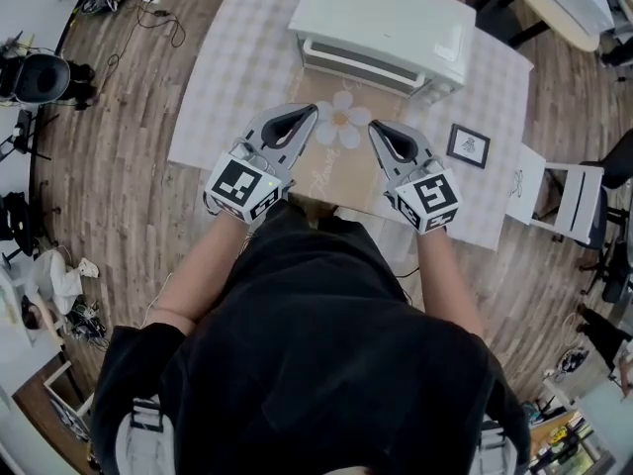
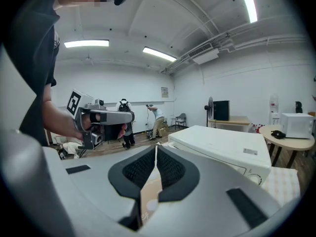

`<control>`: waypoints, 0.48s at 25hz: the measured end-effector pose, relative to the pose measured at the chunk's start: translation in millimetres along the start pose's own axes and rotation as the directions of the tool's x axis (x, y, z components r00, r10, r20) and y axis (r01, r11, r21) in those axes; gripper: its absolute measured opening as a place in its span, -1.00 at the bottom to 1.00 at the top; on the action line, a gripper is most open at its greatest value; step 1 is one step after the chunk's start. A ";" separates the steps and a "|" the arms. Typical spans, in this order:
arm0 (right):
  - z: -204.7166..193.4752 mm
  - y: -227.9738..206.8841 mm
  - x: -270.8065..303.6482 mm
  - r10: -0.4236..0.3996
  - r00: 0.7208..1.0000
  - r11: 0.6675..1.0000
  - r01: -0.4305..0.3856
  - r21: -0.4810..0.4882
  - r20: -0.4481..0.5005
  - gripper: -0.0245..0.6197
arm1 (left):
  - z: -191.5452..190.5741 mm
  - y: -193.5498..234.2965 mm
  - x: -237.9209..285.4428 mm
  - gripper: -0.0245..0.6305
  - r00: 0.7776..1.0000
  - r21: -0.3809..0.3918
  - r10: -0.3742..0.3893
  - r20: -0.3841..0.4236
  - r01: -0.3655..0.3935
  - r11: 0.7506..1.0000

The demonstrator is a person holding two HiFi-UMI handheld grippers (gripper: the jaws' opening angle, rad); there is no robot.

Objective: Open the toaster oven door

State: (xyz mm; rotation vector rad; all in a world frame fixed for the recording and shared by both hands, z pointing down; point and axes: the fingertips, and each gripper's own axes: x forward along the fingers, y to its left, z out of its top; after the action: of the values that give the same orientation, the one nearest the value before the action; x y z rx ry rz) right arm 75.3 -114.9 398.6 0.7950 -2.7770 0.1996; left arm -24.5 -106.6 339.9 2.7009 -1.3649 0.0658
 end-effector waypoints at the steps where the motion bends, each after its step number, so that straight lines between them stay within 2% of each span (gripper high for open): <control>1: 0.6 -2.1 2.7 -0.018 1.000 1.000 0.018 0.004 -0.002 -0.85 | -0.3 4.8 1.7 -0.88 1.000 0.001 -0.011 0.001 0.011 1.000; 6: 1.3 -12.5 17.4 -0.079 0.996 0.997 0.080 0.013 -0.036 -0.85 | -1.2 26.6 9.2 -0.89 0.998 0.020 -0.062 -0.002 0.062 0.998; 12: -7.7 -21.6 41.5 -0.100 0.983 0.995 0.097 -0.028 -0.151 -0.84 | 5.7 46.0 10.2 -0.89 0.995 0.067 -0.092 0.046 0.089 0.994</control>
State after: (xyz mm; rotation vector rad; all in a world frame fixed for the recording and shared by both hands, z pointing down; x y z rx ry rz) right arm 54.3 -152.3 418.7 0.8708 -2.5859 0.2037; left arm -55.5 -142.5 339.0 2.8320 -1.2723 0.0370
